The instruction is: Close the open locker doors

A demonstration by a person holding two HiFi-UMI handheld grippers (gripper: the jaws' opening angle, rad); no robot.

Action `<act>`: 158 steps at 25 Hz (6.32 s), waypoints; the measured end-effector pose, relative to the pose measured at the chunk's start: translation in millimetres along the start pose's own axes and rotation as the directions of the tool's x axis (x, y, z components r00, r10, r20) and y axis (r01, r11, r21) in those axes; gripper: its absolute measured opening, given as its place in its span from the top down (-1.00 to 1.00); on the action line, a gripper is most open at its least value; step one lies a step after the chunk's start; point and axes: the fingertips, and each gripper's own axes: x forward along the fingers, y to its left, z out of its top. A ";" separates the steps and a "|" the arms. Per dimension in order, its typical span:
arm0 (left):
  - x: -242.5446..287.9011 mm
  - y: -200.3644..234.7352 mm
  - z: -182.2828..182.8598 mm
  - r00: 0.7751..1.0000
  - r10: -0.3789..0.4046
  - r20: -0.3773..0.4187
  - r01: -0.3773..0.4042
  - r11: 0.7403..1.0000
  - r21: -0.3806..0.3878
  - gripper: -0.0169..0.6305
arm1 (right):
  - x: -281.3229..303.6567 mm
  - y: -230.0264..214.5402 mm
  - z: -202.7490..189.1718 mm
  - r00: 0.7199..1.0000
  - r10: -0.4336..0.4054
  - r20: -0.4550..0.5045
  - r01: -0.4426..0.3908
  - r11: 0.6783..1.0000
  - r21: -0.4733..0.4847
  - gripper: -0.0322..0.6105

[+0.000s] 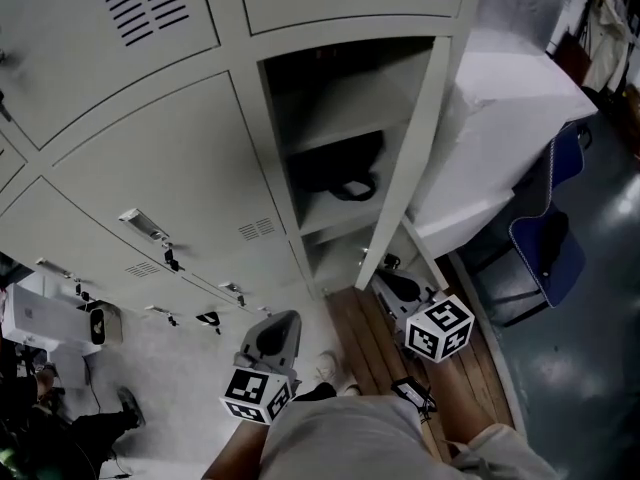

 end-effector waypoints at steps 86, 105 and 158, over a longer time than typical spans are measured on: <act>38.3 105.5 22.0 1.000 0.007 -0.001 -0.007 1.000 -0.030 0.91 | 155.4 4.3 53.7 0.999 0.053 0.001 -0.053 0.998 -0.047 0.81; 40.9 108.2 24.8 1.000 0.010 0.002 -0.010 0.999 -0.034 0.91 | 162.8 -8.6 62.3 0.999 0.031 0.015 -0.030 0.999 -0.042 0.81; 131.3 -60.8 3.3 0.905 -0.403 -0.137 0.417 0.905 0.086 0.91 | -89.9 -117.6 -34.5 0.895 -0.446 0.002 0.441 0.885 0.146 0.81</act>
